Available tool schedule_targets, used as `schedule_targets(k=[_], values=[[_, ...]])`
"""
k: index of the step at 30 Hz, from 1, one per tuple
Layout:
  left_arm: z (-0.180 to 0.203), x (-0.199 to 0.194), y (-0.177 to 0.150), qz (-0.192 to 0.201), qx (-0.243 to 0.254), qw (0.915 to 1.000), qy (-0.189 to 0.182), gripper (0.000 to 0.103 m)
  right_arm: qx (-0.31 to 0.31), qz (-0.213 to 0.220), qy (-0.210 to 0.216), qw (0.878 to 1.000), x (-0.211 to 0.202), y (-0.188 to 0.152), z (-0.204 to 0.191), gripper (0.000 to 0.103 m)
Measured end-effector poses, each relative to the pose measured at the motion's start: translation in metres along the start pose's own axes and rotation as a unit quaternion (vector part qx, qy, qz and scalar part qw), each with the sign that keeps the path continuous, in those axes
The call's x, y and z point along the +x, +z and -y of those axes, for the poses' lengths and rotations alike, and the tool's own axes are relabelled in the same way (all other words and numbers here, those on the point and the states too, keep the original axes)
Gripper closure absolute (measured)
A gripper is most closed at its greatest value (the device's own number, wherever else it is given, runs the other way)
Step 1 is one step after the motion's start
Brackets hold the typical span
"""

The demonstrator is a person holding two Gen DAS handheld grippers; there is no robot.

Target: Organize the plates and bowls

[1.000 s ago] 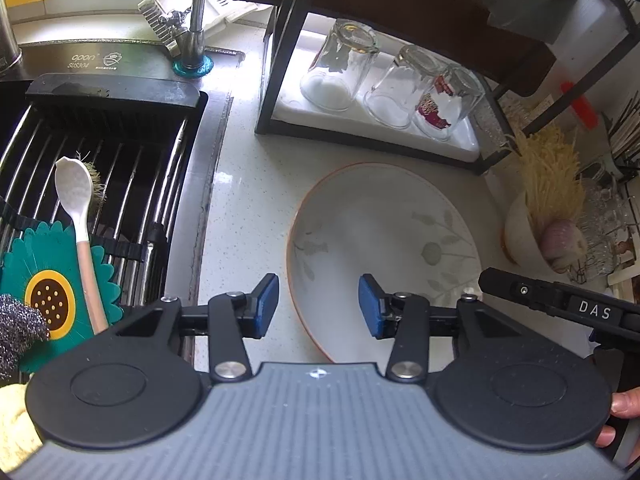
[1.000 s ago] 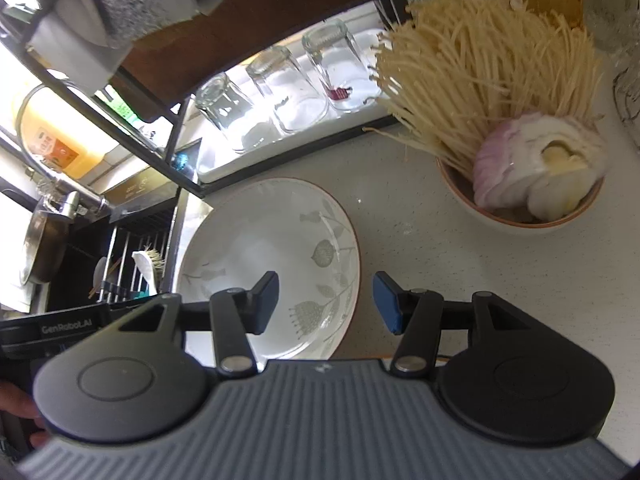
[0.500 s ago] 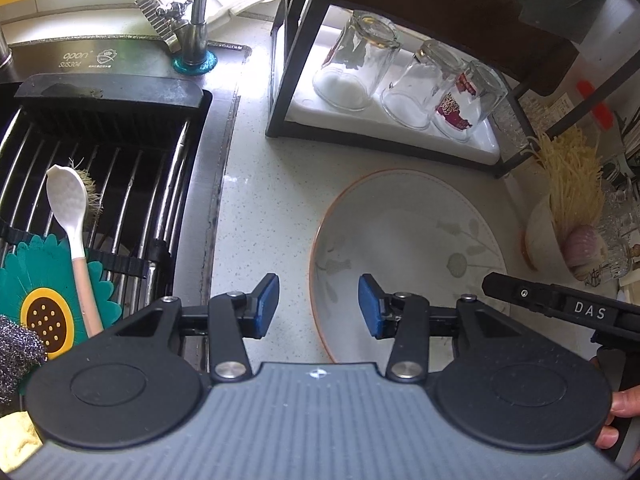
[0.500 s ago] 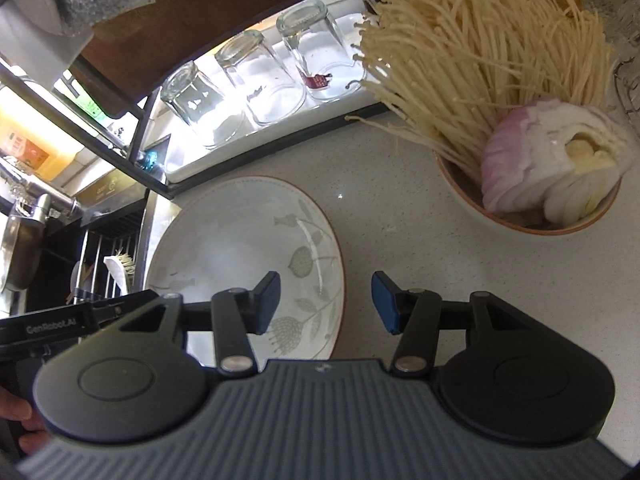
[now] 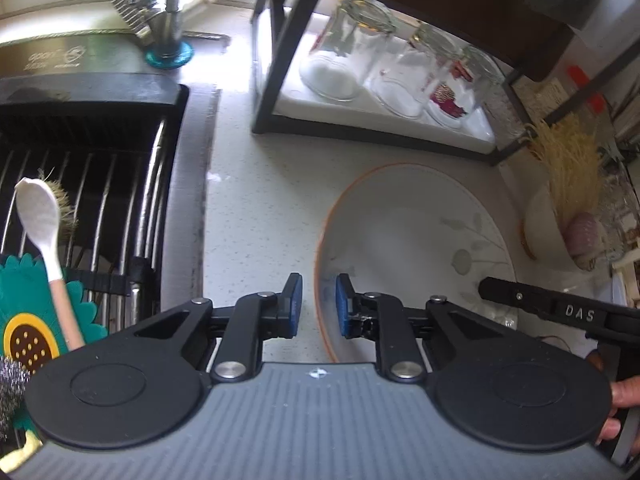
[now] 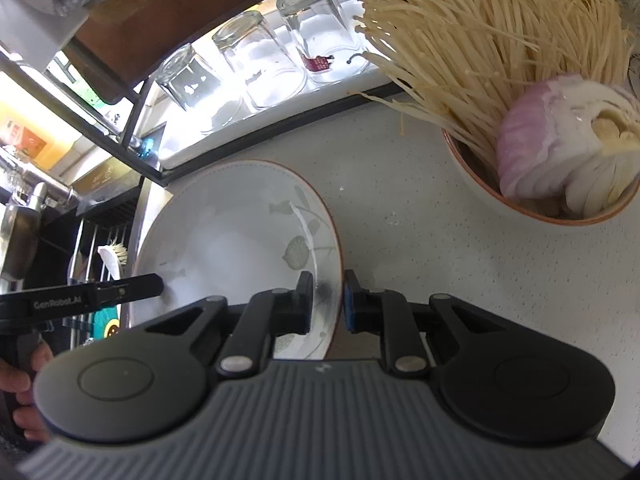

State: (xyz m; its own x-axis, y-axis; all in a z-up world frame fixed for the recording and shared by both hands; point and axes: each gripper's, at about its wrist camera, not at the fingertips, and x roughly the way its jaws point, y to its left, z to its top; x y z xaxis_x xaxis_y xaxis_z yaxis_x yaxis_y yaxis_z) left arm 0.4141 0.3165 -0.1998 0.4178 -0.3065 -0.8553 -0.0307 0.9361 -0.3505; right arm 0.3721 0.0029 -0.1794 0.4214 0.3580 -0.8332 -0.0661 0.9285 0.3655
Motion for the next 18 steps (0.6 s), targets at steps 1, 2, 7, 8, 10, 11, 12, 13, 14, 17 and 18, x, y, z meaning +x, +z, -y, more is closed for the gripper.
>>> schedule_targets(k=[1, 2, 7, 8, 10, 11, 12, 13, 14, 17, 18], values=[[0.001, 0.0, 0.0, -0.001, 0.005, 1.0, -0.001, 0.084, 0.001, 0.001, 0.002, 1.0, 0.0, 0.0, 0.001, 0.085], [0.002, 0.0, -0.001, -0.003, 0.007, 1.0, -0.005, 0.084, 0.0, 0.0, 0.002, 1.0, 0.0, 0.001, 0.001, 0.085], [0.003, -0.004, 0.002, -0.006, 0.013, 0.9999, 0.0, 0.085, -0.045, 0.004, -0.013, 0.999, -0.004, -0.001, -0.013, 0.085], [0.003, -0.007, 0.004, -0.003, 0.015, 0.9999, 0.002, 0.085, -0.049, 0.005, -0.011, 0.999, -0.005, -0.001, -0.014, 0.085], [0.002, -0.014, 0.008, 0.003, 0.017, 0.9999, 0.001, 0.085, -0.045, 0.008, -0.005, 0.999, -0.008, -0.001, -0.015, 0.085], [0.003, -0.018, 0.009, 0.007, 0.019, 0.9998, 0.0, 0.085, -0.044, 0.01, -0.004, 0.999, -0.01, -0.001, -0.016, 0.085], [0.004, -0.022, 0.011, 0.011, 0.025, 0.9996, 0.0, 0.085, -0.044, 0.014, -0.002, 0.999, -0.012, -0.001, -0.017, 0.085], [0.005, -0.026, 0.012, 0.016, 0.026, 0.9995, 0.0, 0.085, -0.043, 0.019, 0.001, 0.999, -0.015, -0.001, -0.017, 0.085], [0.005, -0.029, 0.014, 0.019, 0.026, 0.9995, -0.001, 0.085, -0.04, 0.023, 0.005, 0.999, -0.018, -0.001, -0.018, 0.085], [0.011, -0.043, 0.017, 0.033, 0.034, 0.9989, -0.006, 0.085, -0.025, 0.032, 0.013, 0.999, -0.031, -0.006, -0.017, 0.085], [0.014, -0.048, 0.018, 0.037, 0.04, 0.9985, -0.007, 0.085, -0.019, 0.036, 0.014, 0.999, -0.036, -0.009, -0.018, 0.085]])
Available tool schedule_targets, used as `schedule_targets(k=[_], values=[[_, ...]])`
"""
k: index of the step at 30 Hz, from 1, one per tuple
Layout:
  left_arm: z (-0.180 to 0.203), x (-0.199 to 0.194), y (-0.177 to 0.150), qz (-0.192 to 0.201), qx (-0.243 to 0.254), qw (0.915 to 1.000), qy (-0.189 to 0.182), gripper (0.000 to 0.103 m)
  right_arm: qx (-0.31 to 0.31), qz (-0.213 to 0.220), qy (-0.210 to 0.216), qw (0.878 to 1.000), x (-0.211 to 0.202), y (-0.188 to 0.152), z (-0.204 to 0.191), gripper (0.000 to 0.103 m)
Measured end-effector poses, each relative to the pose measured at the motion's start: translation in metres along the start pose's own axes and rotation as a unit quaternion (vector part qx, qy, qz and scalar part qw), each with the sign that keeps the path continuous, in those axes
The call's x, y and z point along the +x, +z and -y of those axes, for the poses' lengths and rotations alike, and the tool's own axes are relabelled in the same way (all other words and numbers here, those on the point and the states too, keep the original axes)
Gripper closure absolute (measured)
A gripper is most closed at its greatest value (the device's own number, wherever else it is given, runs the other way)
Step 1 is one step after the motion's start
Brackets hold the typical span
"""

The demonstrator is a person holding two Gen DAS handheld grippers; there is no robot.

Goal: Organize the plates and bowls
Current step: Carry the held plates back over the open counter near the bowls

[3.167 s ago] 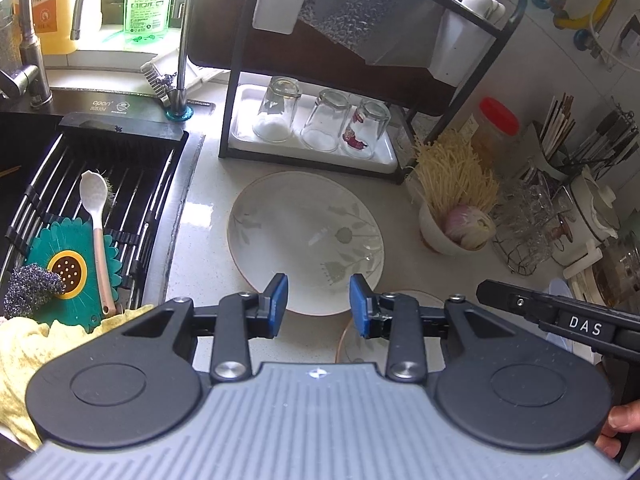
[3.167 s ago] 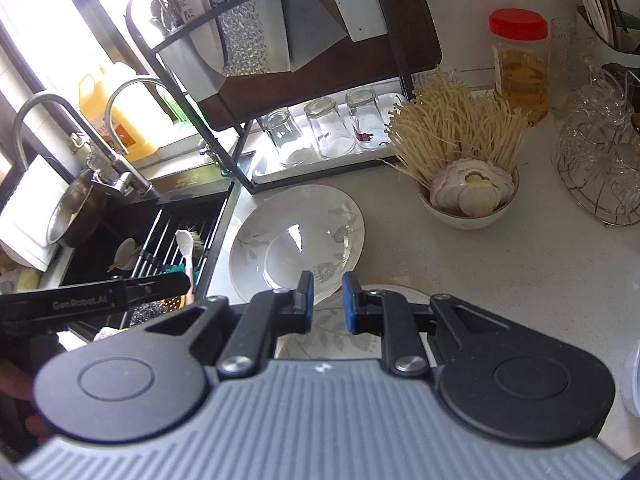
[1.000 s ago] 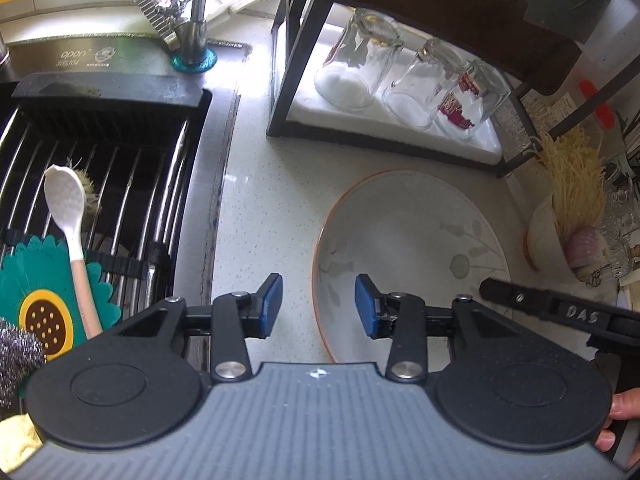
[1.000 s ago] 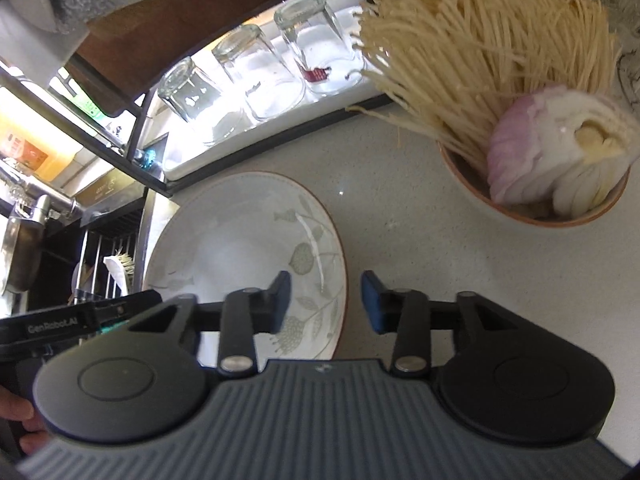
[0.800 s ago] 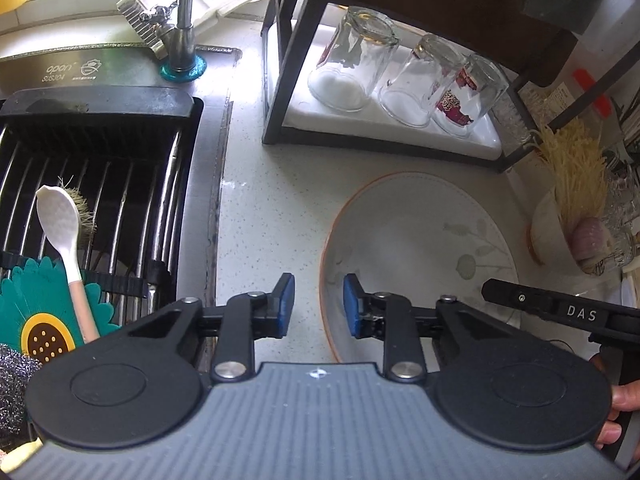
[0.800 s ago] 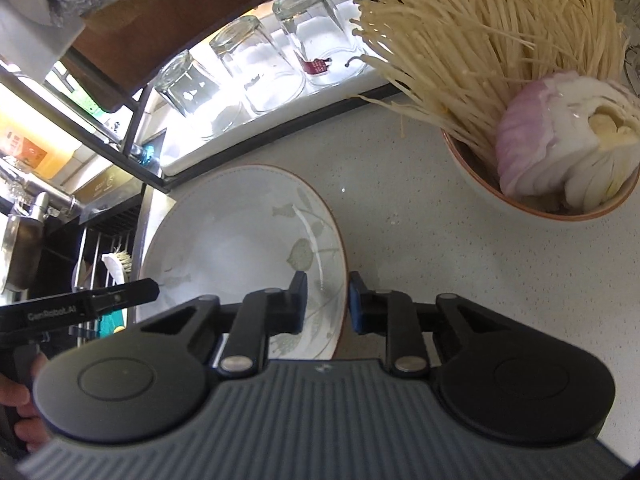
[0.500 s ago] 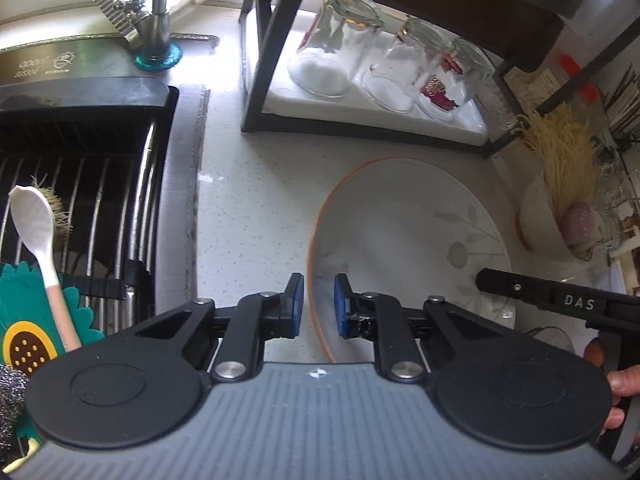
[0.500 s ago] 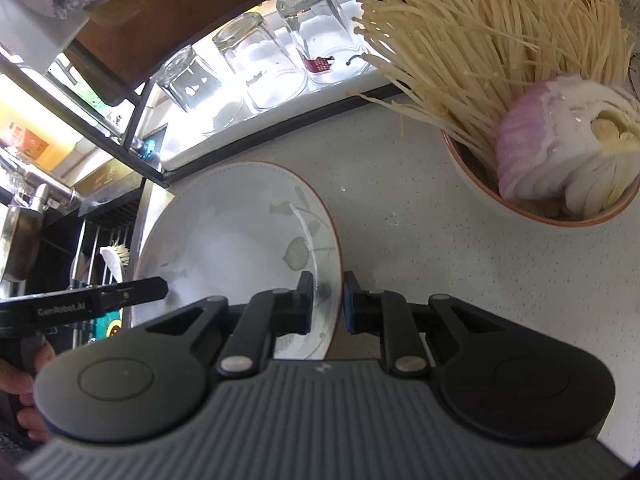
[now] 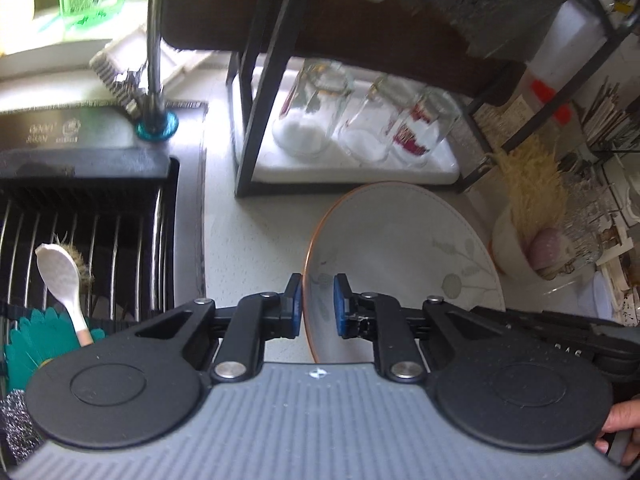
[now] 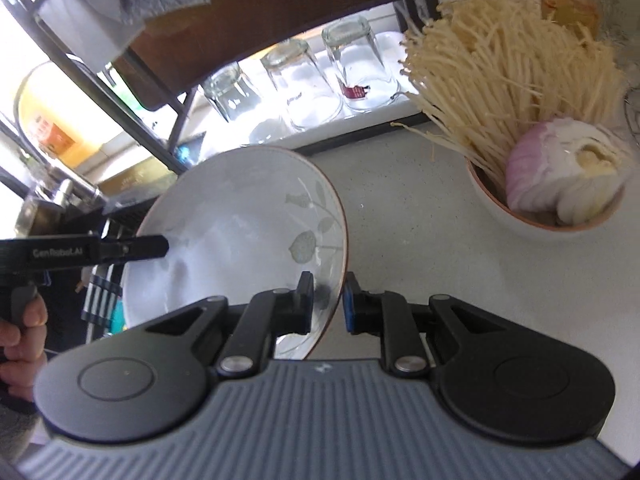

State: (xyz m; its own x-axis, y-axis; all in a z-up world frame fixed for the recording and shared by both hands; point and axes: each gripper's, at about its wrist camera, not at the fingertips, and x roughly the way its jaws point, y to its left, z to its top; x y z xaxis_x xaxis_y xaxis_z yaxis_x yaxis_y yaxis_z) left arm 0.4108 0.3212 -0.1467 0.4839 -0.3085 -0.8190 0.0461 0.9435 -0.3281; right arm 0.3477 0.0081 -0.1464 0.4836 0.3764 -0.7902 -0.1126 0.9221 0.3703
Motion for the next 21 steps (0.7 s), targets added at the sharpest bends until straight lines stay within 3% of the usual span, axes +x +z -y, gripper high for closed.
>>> schedule_targets(k=[11, 21], values=[[0.038, -0.039, -0.012, 0.025, 0.029, 0.999, -0.02, 0.085, 0.022, 0.058, -0.002, 0.998, -0.061, -0.023, -0.005, 0.085], [0.073, -0.037, -0.044, -0.005, 0.052, 0.9979, -0.039, 0.085, 0.037, 0.082, -0.045, 0.995, -0.096, -0.054, 0.01, 0.085]])
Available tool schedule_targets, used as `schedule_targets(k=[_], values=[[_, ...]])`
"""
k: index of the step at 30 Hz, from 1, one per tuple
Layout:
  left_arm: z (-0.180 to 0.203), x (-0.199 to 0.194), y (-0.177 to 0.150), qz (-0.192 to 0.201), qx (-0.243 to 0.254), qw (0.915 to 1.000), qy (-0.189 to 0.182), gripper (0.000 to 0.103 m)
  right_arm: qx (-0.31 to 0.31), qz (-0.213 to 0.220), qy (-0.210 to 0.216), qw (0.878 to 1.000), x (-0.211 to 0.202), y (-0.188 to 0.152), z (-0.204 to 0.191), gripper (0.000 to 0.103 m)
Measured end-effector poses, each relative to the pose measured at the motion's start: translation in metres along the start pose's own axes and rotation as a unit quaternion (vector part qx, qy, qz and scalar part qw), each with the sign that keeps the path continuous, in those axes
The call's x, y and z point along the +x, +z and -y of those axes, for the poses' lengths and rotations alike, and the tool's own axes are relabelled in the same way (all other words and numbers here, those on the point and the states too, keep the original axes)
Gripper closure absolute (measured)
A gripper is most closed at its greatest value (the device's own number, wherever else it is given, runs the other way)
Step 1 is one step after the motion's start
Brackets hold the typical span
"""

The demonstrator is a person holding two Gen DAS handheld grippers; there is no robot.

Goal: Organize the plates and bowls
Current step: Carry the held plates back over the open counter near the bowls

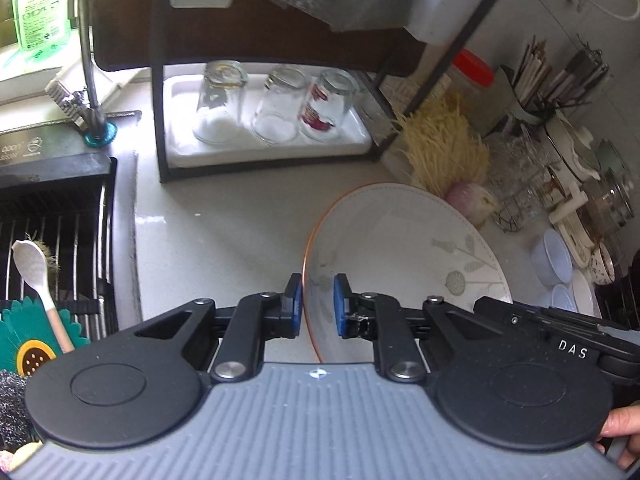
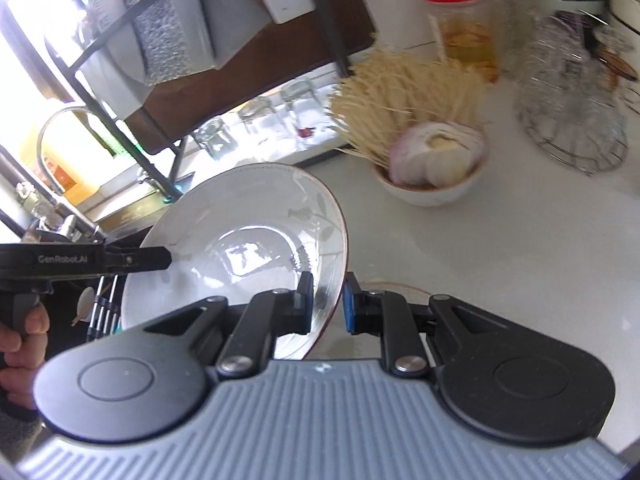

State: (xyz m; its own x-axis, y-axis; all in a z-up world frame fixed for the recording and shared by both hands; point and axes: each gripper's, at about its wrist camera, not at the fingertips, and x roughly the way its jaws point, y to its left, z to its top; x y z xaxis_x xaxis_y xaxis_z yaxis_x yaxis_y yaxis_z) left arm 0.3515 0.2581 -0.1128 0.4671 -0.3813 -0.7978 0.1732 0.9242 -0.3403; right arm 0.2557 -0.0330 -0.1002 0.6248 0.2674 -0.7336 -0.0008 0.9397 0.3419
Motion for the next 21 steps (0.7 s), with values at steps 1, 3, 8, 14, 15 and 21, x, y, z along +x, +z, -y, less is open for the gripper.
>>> schedule_targets(k=[1, 3, 8, 14, 15, 21], values=[[0.003, 0.001, -0.002, -0.002, 0.002, 1.0, -0.002, 0.085, 0.006, 0.003, -0.002, 1.0, -0.004, -0.003, 0.004, 0.085], [0.009, 0.003, -0.006, -0.007, 0.002, 0.9999, -0.007, 0.085, 0.014, 0.009, -0.005, 1.0, -0.011, -0.007, 0.01, 0.085], [0.022, 0.005, -0.012, -0.015, 0.001, 0.9998, -0.015, 0.085, 0.024, 0.021, -0.014, 0.999, -0.024, -0.013, 0.02, 0.085], [0.038, 0.011, -0.023, -0.027, 0.01, 0.9995, -0.01, 0.085, 0.01, 0.022, -0.026, 0.999, -0.032, -0.02, 0.028, 0.085], [0.039, 0.013, -0.026, -0.031, 0.009, 0.9994, -0.01, 0.085, 0.009, 0.02, -0.028, 0.999, -0.032, -0.022, 0.03, 0.085], [0.052, 0.026, -0.043, -0.061, 0.015, 0.998, -0.007, 0.085, -0.009, -0.005, -0.059, 0.998, -0.028, -0.038, 0.039, 0.085]])
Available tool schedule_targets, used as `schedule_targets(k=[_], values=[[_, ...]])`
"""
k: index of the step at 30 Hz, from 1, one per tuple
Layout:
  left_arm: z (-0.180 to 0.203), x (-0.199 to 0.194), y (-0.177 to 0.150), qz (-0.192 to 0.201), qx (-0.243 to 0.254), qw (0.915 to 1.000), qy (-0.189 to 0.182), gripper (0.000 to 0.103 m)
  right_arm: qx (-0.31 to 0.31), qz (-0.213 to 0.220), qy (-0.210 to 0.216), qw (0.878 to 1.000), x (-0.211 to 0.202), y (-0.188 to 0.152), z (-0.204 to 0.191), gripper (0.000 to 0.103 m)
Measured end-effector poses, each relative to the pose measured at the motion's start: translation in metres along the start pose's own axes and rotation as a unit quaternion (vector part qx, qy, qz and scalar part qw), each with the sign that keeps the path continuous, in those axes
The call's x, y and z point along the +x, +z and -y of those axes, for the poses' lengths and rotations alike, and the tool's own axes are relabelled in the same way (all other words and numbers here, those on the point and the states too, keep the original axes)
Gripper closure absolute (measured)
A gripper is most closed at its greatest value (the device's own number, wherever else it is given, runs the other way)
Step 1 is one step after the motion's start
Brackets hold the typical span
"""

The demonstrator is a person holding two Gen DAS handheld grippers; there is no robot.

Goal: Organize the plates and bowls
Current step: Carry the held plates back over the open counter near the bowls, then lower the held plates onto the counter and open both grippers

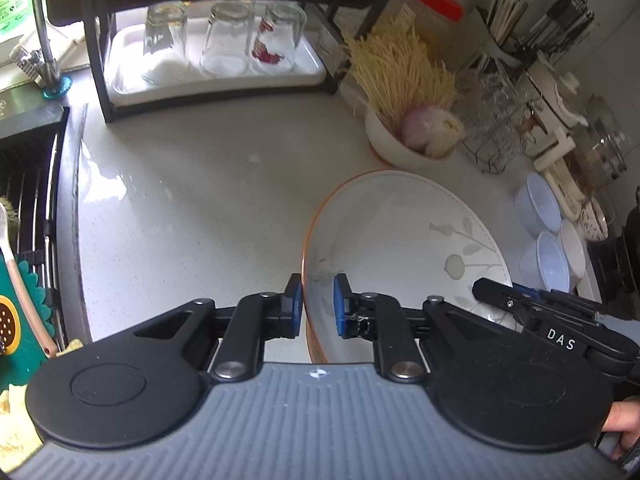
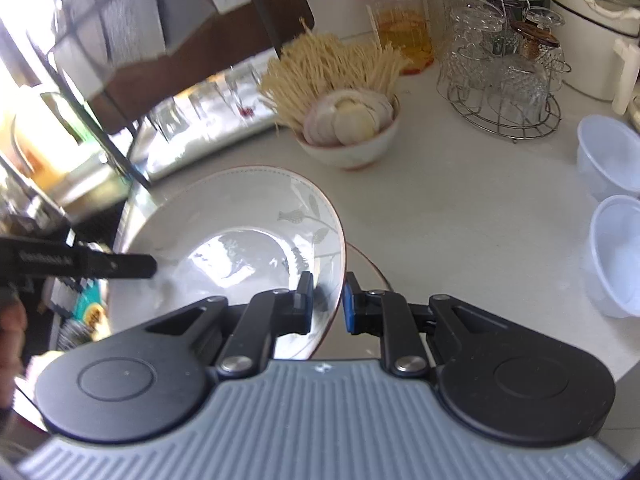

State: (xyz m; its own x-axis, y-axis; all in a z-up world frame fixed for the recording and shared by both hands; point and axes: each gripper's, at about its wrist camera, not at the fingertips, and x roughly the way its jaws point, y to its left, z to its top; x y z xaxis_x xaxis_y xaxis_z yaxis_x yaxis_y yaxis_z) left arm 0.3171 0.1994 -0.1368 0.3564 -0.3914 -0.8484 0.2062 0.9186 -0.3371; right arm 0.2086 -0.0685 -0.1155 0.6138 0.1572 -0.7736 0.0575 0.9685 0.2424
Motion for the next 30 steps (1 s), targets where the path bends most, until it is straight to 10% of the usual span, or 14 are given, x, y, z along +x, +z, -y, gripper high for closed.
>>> schedule_targets(k=[30], values=[[0.017, 0.022, -0.015, -0.041, 0.019, 0.9985, 0.031, 0.084, 0.024, -0.027, -0.021, 0.999, 0.009, -0.017, 0.017, 0.083]])
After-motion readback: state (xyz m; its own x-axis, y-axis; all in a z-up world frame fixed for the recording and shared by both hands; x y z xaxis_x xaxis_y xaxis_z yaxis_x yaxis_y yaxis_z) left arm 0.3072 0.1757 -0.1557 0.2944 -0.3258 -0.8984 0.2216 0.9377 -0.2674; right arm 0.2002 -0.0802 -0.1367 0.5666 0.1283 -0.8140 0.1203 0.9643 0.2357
